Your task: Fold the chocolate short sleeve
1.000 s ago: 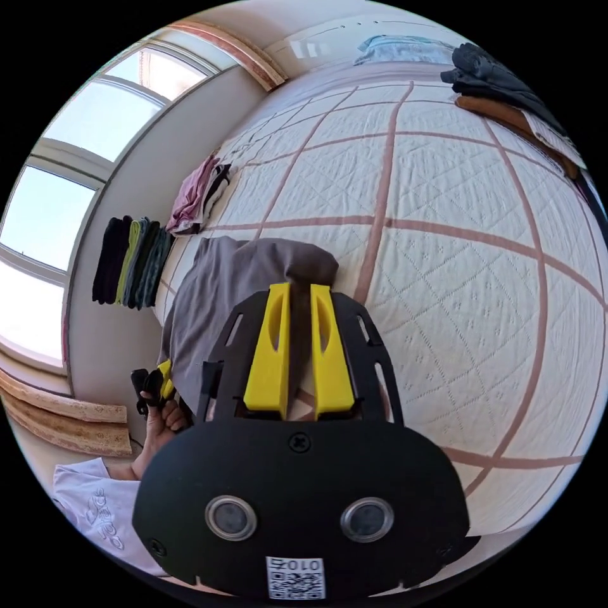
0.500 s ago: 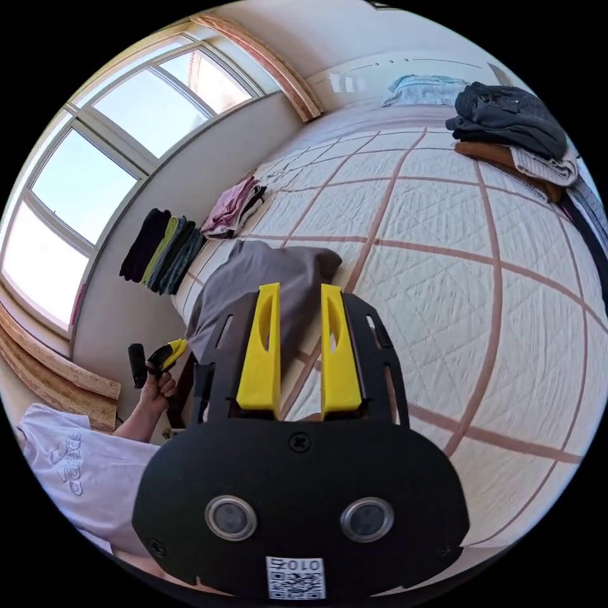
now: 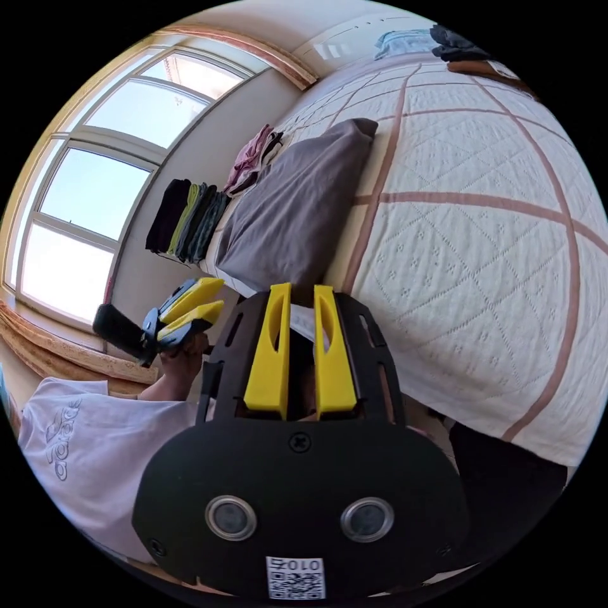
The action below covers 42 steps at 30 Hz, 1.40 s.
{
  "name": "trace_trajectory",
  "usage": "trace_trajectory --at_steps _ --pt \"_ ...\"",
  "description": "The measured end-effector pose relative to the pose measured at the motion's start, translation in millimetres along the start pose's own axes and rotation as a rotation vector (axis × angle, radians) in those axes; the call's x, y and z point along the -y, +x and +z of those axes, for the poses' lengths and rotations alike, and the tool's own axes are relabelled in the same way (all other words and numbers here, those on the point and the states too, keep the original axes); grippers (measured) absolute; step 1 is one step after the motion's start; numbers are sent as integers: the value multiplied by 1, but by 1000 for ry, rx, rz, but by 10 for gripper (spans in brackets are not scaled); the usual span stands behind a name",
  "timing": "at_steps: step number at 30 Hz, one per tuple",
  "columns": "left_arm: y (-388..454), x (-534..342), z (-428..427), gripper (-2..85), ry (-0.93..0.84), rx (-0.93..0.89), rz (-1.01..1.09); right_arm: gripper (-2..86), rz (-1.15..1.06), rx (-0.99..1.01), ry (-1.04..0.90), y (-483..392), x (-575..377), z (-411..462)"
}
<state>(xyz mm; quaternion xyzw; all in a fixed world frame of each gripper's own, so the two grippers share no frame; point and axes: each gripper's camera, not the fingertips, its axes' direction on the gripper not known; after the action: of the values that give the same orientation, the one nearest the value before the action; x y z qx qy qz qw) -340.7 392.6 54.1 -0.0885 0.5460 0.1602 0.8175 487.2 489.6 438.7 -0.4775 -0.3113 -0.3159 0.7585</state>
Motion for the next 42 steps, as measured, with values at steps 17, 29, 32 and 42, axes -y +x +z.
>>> trace_trajectory --at_steps 17,29,32,42 --pt "83 19 29 57 45 282 271 94 80 225 57 45 -1 -49" --pt "25 10 -2 66 42 265 234 76 250 559 -46 89 28 19" --pt "-29 -2 -35 79 57 62 47 55 243 521 -41 86 32 14" --pt "-254 -163 -41 151 328 -840 -1095 50 78 610 -3 39 63 -8"
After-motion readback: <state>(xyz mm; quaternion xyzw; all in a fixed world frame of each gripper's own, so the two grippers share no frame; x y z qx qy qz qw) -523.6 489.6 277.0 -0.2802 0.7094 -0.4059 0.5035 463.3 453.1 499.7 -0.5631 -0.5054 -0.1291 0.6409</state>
